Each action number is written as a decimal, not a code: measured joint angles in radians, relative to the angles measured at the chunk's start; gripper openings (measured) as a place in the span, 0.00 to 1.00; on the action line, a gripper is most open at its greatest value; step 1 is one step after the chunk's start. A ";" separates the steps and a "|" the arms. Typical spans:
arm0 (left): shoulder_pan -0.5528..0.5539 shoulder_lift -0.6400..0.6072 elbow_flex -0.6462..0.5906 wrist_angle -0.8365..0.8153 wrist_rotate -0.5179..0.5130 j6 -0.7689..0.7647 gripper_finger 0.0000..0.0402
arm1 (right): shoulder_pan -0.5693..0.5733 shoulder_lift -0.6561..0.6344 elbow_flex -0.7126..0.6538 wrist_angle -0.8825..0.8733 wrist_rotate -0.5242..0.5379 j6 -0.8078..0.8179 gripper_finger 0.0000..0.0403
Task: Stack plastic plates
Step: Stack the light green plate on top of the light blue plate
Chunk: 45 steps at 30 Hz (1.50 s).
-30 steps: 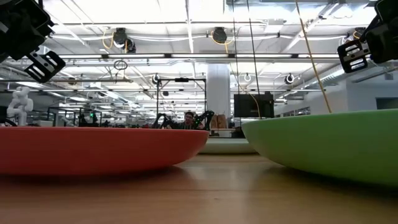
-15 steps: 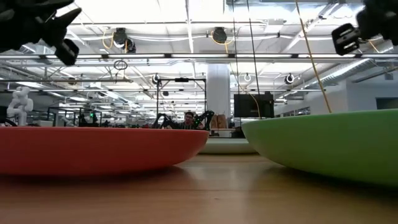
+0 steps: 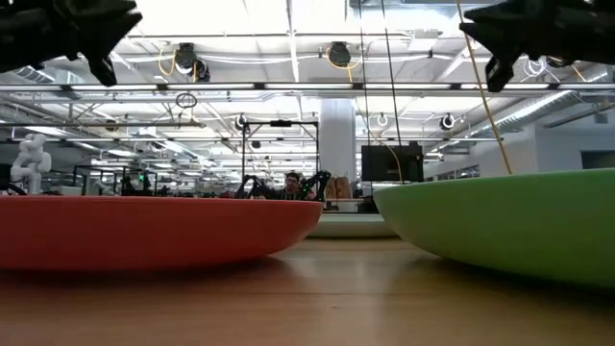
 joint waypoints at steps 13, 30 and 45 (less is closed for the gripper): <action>0.000 0.115 0.000 -0.074 -0.121 -0.242 0.21 | 0.000 0.181 0.000 0.218 0.001 -0.014 0.14; 0.000 0.429 0.235 -0.407 -0.121 -0.301 0.21 | 0.000 0.197 0.000 0.250 0.154 -0.295 0.14; -0.002 0.728 0.473 -0.739 -0.121 -0.239 0.21 | 0.000 0.197 0.000 0.245 0.151 -0.212 0.14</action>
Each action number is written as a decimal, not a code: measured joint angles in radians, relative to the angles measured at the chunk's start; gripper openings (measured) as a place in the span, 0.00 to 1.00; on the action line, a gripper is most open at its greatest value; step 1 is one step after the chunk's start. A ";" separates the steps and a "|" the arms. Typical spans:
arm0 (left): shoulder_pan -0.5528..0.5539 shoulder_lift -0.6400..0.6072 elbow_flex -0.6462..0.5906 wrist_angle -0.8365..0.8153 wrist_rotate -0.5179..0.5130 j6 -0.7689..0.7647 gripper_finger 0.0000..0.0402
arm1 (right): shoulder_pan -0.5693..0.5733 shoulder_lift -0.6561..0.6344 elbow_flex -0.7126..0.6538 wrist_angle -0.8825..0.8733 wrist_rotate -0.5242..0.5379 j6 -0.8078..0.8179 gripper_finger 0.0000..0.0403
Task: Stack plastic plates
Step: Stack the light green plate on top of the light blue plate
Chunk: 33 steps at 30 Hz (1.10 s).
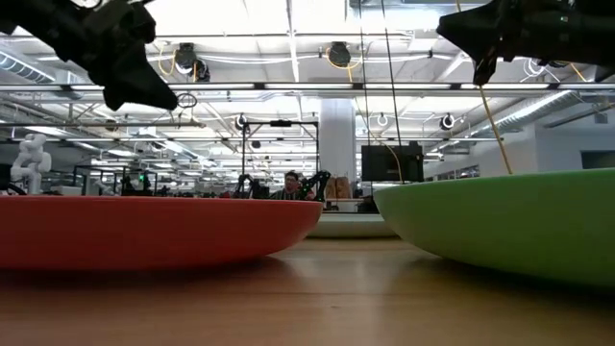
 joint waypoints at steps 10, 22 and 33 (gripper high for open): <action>-0.071 0.174 0.001 0.220 0.061 0.001 0.21 | 0.006 0.013 0.000 0.012 -0.042 0.102 0.14; -0.173 0.419 0.001 0.649 0.064 -0.025 0.21 | 0.175 0.145 0.110 -0.012 -0.104 -0.072 0.14; -0.181 0.677 0.218 0.626 0.089 -0.029 0.21 | 0.296 0.182 0.284 -0.369 -0.070 -0.182 0.14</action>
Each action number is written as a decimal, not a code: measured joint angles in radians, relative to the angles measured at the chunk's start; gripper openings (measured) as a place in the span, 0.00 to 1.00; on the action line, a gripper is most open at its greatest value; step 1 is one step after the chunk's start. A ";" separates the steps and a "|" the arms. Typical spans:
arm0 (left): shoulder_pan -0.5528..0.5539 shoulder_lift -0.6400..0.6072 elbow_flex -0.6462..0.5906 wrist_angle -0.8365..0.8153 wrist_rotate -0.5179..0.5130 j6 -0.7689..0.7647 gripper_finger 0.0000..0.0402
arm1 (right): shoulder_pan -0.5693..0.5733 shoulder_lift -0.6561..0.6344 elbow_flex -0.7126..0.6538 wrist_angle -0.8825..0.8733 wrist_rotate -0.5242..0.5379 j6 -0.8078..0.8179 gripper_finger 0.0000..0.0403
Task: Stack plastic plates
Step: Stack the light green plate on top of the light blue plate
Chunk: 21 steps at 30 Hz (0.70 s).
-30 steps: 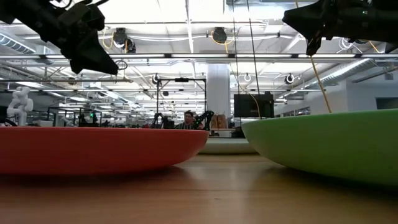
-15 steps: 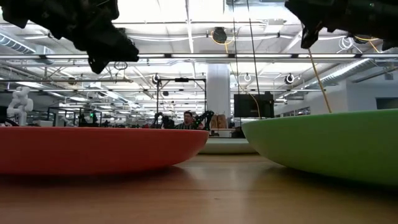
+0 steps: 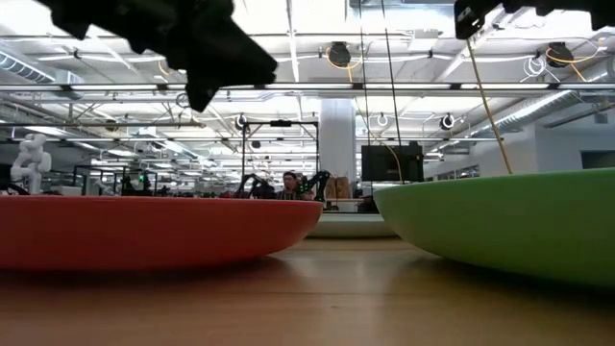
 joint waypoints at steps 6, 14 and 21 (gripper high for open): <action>-0.048 0.122 0.109 -0.092 0.001 -0.023 0.21 | 0.092 0.010 0.000 -0.105 0.069 0.042 0.14; -0.098 0.305 0.291 -0.104 0.000 -0.072 0.21 | 0.221 0.046 0.000 -0.212 0.209 0.114 0.14; -0.100 0.433 0.500 -0.297 -0.004 -0.082 0.21 | 0.288 0.062 0.000 -0.221 0.211 0.136 0.14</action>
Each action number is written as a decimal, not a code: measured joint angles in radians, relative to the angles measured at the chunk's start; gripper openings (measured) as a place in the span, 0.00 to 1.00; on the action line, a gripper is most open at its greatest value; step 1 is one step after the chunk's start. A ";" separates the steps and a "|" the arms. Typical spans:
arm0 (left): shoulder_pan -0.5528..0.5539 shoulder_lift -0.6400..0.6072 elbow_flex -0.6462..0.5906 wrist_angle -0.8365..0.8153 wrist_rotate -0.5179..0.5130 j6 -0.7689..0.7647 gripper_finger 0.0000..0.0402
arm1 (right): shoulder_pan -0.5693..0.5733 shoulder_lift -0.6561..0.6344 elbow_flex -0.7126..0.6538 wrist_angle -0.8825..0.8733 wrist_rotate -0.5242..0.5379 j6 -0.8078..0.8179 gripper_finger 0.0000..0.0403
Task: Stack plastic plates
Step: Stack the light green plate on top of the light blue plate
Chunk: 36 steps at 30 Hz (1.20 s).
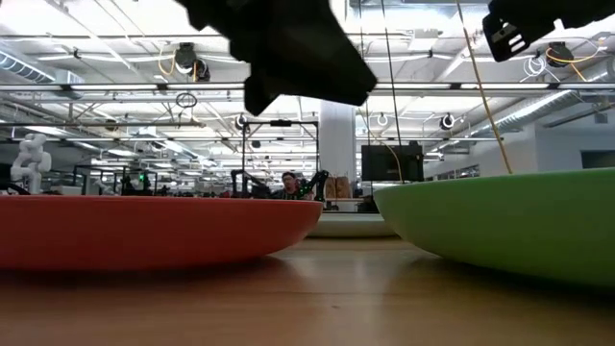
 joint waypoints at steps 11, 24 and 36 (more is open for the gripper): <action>0.000 0.055 0.090 -0.140 -0.052 -0.119 0.21 | 0.093 0.000 0.000 -0.021 0.074 -0.013 0.14; 0.000 0.055 0.090 -0.156 -0.051 -0.283 0.21 | 0.102 0.000 0.000 -0.020 0.074 -0.013 0.14; 0.004 0.055 0.091 -0.162 -0.050 -0.461 0.21 | 0.102 0.000 0.000 -0.020 0.069 -0.033 0.14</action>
